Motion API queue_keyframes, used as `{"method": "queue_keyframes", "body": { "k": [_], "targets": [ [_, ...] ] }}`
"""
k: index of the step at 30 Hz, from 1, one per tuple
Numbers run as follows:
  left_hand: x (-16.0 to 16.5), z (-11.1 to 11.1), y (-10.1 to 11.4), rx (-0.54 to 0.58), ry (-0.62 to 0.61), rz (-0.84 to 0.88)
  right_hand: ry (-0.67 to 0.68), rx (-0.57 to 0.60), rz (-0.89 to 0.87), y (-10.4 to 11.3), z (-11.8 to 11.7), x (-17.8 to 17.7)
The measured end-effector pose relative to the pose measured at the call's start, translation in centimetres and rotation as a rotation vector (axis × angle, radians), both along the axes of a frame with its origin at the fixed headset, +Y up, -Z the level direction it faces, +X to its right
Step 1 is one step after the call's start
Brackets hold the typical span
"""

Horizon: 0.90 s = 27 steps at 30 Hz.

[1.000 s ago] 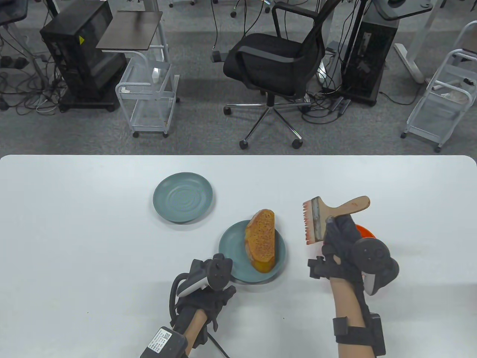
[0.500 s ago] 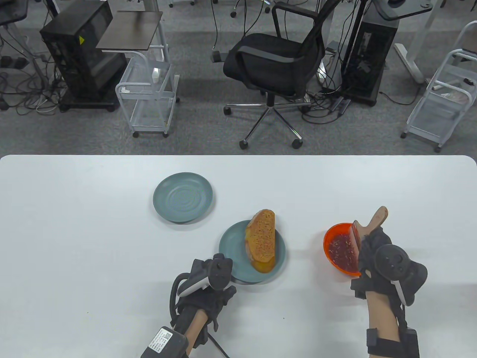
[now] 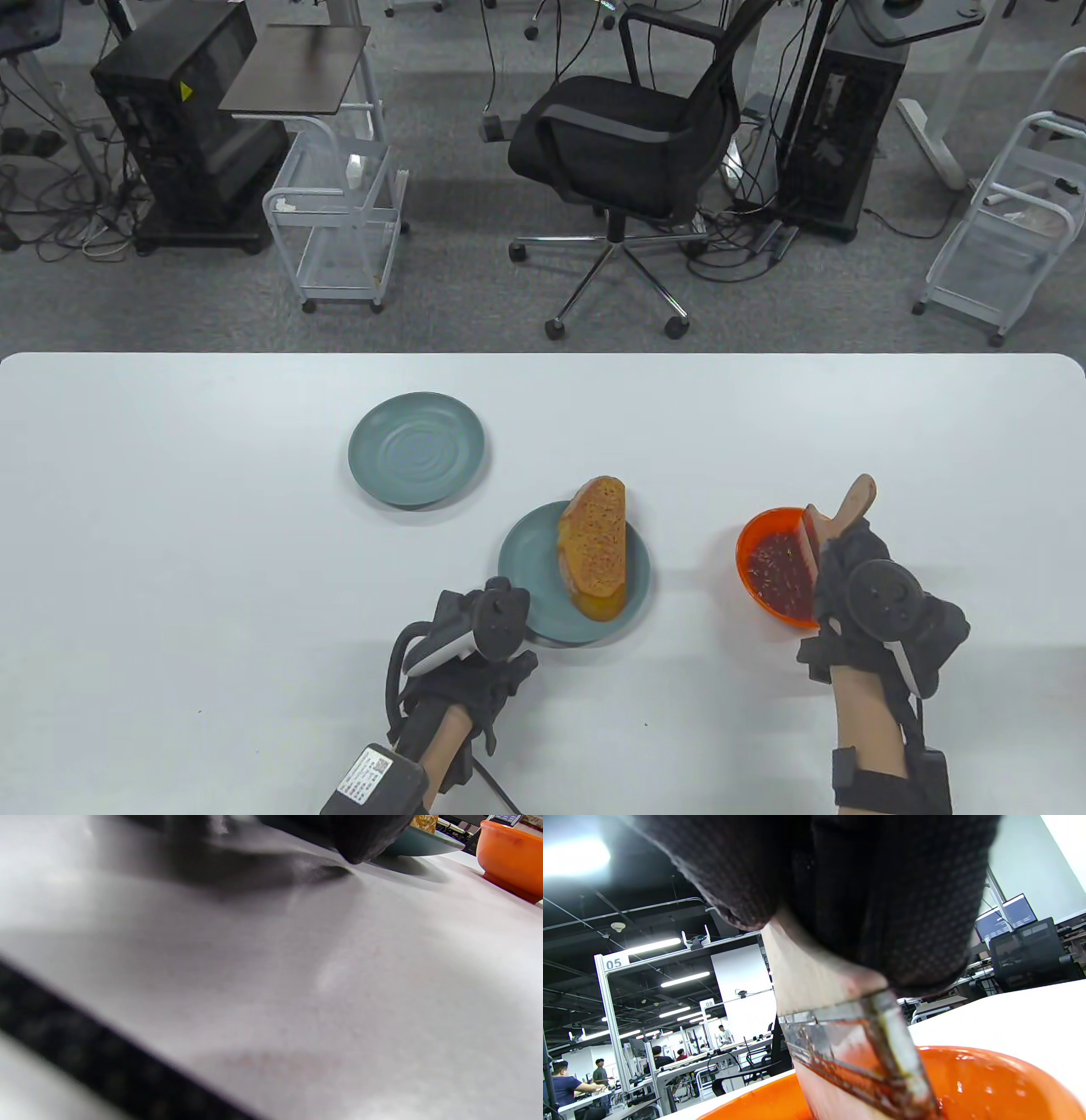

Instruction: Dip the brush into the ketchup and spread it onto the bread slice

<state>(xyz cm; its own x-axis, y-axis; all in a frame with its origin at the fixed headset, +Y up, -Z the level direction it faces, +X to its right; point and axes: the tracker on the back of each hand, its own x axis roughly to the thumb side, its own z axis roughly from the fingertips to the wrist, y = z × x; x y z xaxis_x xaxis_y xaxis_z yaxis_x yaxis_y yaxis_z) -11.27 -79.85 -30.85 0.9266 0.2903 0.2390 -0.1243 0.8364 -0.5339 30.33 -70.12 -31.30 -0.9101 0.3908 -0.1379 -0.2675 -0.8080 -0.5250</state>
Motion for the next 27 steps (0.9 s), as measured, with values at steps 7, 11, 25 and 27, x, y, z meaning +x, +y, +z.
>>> {"method": "queue_keyframes", "body": {
  "k": [7,11,25,27],
  "targets": [
    [0.0,0.0,0.0,-0.003,-0.001,0.001,0.017,0.142,-0.094,3.1,1.2,-0.3],
    [0.0,0.0,0.0,-0.003,-0.002,0.001,0.138,0.184,-0.299,4.4,1.0,-3.2],
    [0.1,0.0,0.0,-0.004,-0.013,-0.004,0.353,0.039,-0.442,-1.1,-3.5,-16.2],
    [0.1,0.0,0.0,-0.006,-0.013,0.000,0.347,0.032,-0.431,-1.6,-3.6,-16.7]
  ]
}}
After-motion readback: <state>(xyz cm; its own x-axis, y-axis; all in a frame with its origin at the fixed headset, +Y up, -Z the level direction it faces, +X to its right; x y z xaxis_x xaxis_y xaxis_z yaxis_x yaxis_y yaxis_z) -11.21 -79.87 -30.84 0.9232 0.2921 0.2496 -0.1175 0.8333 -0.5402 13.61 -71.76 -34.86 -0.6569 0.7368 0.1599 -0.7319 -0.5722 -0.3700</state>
